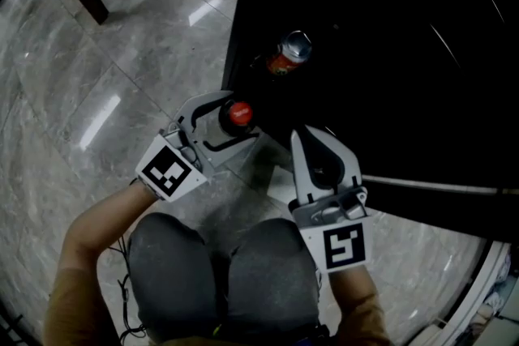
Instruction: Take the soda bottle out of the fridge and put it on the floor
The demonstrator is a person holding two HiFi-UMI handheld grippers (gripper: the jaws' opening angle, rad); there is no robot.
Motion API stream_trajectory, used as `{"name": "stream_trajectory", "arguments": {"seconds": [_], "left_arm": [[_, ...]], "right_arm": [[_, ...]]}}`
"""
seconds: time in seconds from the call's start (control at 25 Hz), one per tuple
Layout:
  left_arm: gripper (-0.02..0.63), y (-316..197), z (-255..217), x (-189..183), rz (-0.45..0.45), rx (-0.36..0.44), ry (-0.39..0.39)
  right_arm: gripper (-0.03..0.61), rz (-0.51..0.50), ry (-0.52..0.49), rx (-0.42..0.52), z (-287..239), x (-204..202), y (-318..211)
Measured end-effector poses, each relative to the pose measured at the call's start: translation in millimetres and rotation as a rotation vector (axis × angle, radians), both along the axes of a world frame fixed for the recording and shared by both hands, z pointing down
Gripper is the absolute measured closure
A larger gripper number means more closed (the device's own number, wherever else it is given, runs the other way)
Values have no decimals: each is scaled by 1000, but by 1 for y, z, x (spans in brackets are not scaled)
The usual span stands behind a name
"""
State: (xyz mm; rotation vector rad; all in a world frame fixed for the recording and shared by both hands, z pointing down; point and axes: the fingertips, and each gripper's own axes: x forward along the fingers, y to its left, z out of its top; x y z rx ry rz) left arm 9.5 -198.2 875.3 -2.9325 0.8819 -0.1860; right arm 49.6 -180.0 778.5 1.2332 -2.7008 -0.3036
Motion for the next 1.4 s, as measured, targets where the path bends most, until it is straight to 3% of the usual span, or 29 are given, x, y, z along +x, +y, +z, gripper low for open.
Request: {"name": "stream_trajectory", "arguments": {"seconds": [0.48,0.92,1.4], "left_arm": [[308,15,103,-27,-72,-126,3],[308,22,218,-30,-153,-283,-86],[308,36,268,-25,-156,-334,-109]], "right_arm": [[577,-9,33,-53,38,-2,-5],[577,1,73,-90,62,6,-14],[577,14,81,-92,69,6,-25]]}}
